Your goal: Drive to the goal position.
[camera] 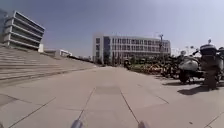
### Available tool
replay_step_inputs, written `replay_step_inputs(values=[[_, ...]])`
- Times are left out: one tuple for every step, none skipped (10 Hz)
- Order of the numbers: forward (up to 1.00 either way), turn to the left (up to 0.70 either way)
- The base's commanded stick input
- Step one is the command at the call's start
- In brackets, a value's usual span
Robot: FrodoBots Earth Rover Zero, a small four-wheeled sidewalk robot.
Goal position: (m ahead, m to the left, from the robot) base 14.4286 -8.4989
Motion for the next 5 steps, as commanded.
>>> replay_step_inputs(values=[[0.07,-0.14],[0.07,-0.14],[0.07,-0.14],[0.06,-0.13],[0.06,-0.13]])
